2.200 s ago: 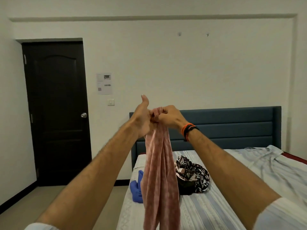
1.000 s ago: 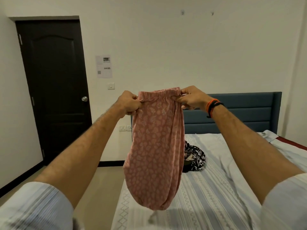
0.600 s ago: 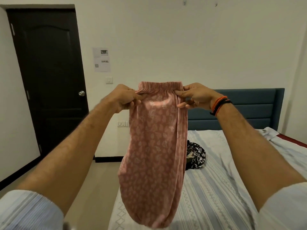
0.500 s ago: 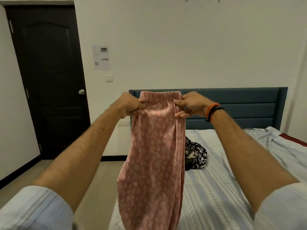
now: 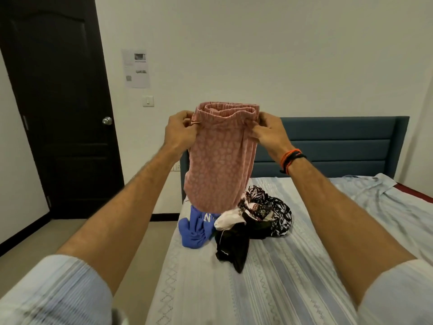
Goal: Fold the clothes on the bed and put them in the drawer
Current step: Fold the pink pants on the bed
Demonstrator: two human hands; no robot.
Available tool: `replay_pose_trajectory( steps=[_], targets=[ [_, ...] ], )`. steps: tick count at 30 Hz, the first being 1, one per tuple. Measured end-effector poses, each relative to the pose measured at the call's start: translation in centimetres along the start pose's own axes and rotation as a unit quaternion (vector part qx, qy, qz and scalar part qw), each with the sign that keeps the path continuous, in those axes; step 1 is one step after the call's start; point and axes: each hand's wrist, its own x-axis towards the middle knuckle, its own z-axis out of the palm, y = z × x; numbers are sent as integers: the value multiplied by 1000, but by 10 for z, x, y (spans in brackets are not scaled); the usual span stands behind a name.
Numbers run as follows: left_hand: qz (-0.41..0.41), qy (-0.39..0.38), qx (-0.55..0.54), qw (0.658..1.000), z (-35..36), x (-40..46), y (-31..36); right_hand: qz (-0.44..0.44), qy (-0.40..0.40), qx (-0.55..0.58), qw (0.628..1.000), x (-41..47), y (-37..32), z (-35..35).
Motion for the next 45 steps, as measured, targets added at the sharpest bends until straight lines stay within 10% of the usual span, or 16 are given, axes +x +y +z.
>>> replay_pose_trajectory(
  steps=[19, 32, 45],
  targets=[
    [-299, -255, 89, 915, -45, -356, -187, 294, -297, -73, 906, -361, 164, 17],
    [-365, -253, 102, 890, -32, -379, -226, 323, -282, -96, 898, -383, 200, 31],
    [-427, -94, 89, 895, 6, -282, -317, 309, -141, -180, 923, -285, 289, 107]
  ],
)
